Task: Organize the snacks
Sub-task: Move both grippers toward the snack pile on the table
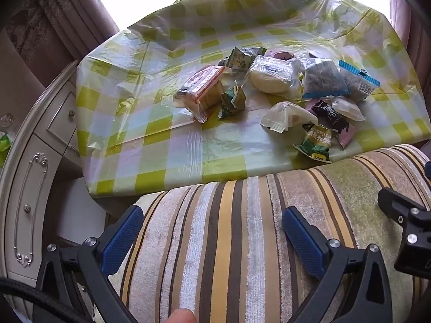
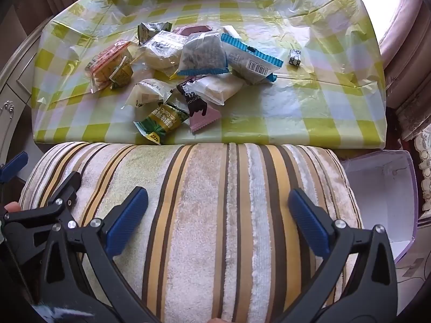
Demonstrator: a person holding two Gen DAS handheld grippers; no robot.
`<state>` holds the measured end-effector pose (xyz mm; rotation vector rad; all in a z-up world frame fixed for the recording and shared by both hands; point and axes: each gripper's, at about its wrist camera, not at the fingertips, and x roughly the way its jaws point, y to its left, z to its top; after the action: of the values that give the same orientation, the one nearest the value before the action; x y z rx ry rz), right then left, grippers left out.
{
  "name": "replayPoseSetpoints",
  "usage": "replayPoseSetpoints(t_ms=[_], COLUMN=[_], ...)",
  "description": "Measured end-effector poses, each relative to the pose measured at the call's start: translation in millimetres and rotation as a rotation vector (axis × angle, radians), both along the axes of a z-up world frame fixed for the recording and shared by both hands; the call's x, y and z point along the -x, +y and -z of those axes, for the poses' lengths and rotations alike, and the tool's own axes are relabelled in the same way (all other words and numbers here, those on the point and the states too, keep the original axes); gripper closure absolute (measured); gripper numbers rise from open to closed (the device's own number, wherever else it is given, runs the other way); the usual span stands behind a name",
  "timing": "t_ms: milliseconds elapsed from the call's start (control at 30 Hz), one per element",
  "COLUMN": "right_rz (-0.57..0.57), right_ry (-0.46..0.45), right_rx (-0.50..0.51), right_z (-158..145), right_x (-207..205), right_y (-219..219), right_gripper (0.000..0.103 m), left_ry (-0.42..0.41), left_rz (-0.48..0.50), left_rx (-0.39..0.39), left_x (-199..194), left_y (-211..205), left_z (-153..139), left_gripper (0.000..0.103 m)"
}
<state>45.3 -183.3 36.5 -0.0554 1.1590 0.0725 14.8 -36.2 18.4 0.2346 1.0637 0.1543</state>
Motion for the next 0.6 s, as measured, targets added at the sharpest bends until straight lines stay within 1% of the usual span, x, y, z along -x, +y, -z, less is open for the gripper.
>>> replayPoseSetpoints(t_ms=[67, 200, 300, 333, 400, 467, 567, 600], right_rz=[-0.008, 0.01, 0.0, -0.003, 0.001, -0.003, -0.005, -0.005], right_ry=[-0.003, -0.048, -0.061, -0.034, -0.014, -0.001, 0.006, -0.024], right_rx=[0.003, -0.045, -0.028, -0.077, -0.048, -0.051, -0.056, 0.005], right_z=[-5.6, -17.6, -20.5, -15.4, -13.5, -10.9, -8.6, -7.2], right_x=[-4.1, -12.6, -22.8, -31.8, -38.7, -46.2, -54.8, -57.0], right_y=[-0.5, -5.6, -5.3, -8.7, -7.8, -8.2, -9.6, -9.2], right_gripper=[0.0, 0.0, 0.0, 0.0, 0.0, 0.0, 0.0, 0.0], left_ry=[0.039, 0.097, 0.152, 0.162, 0.184, 0.213, 0.239, 0.249], left_rz=[0.006, 0.001, -0.002, -0.006, -0.014, -0.021, -0.021, -0.019], left_rx=[0.045, 0.097, 0.154, 0.159, 0.174, 0.205, 0.218, 0.226], left_x=[-12.6, -36.9, -52.0, -56.1, -64.5, -72.6, -82.4, -85.3], left_y=[2.5, 6.4, 8.9, 9.5, 10.9, 13.0, 13.5, 13.5], left_z=[-2.2, -0.2, 5.7, 7.5, 11.0, 15.1, 19.6, 20.9], left_gripper=[0.0, 0.0, 0.0, 0.0, 0.0, 0.0, 0.0, 0.0])
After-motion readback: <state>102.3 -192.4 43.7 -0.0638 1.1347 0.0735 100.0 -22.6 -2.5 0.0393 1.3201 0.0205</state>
